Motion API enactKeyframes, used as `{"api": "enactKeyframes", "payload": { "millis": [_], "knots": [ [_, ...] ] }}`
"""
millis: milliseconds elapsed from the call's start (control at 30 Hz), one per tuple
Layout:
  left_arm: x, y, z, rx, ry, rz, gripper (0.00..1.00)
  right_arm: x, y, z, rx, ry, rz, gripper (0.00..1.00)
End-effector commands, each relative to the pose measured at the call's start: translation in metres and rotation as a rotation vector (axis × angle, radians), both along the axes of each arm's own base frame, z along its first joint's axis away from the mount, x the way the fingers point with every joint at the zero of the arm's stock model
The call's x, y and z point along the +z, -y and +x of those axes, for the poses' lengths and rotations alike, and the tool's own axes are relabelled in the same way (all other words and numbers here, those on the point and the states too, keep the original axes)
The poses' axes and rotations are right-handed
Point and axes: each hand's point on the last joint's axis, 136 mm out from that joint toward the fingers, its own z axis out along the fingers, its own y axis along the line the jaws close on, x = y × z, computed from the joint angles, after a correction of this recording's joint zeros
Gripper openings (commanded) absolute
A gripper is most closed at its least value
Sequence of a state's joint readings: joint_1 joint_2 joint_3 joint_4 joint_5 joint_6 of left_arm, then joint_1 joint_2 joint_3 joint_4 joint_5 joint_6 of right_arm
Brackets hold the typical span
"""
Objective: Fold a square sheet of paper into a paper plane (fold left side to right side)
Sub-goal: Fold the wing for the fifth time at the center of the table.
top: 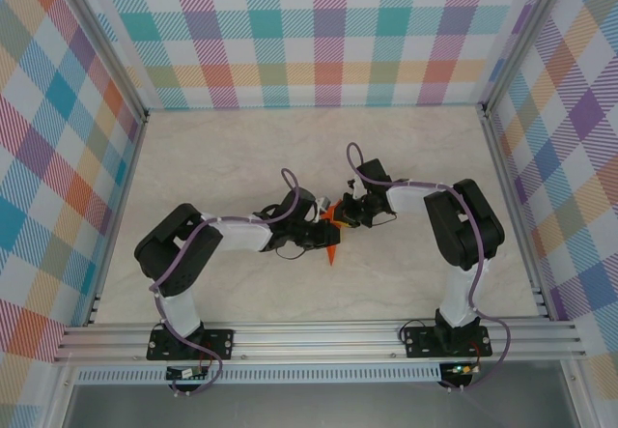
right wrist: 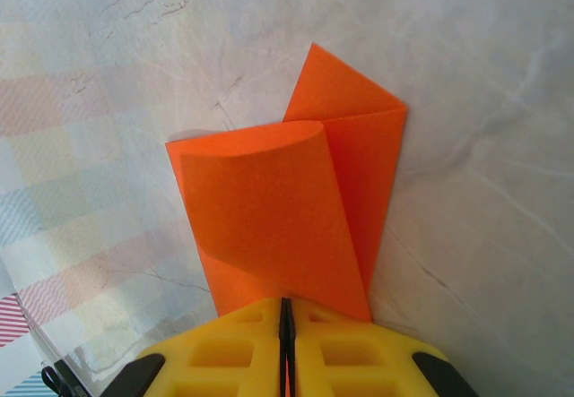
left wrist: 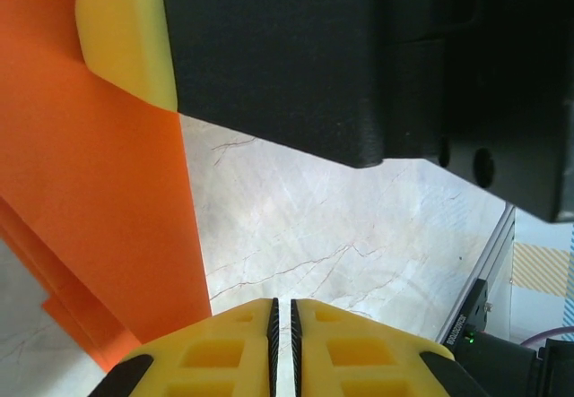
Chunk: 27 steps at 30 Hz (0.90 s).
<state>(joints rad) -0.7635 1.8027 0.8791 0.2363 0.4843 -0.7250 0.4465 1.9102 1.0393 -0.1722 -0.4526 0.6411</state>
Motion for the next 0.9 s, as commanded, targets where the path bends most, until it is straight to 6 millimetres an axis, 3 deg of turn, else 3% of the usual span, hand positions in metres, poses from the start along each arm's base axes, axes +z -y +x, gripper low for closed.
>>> {"api": "enactKeyframes", "payload": {
  "millis": [0,567,733,867],
  "knots": [
    [-0.014,-0.006,-0.006,0.010,-0.024,0.046,0.14,-0.028,0.018,-0.015,-0.002,-0.072,-0.121,0.11],
    [-0.042,-0.018,-0.015,0.021,-0.071,0.121,0.12,-0.025,0.016,-0.014,0.001,-0.065,-0.115,0.11],
    [-0.053,-0.023,-0.020,0.022,-0.085,0.167,0.11,-0.011,0.012,-0.006,0.004,-0.017,-0.086,0.11],
    [-0.061,-0.031,-0.026,0.037,-0.097,0.210,0.09,0.015,0.007,0.005,0.002,0.060,-0.052,0.11]
  ]
}}
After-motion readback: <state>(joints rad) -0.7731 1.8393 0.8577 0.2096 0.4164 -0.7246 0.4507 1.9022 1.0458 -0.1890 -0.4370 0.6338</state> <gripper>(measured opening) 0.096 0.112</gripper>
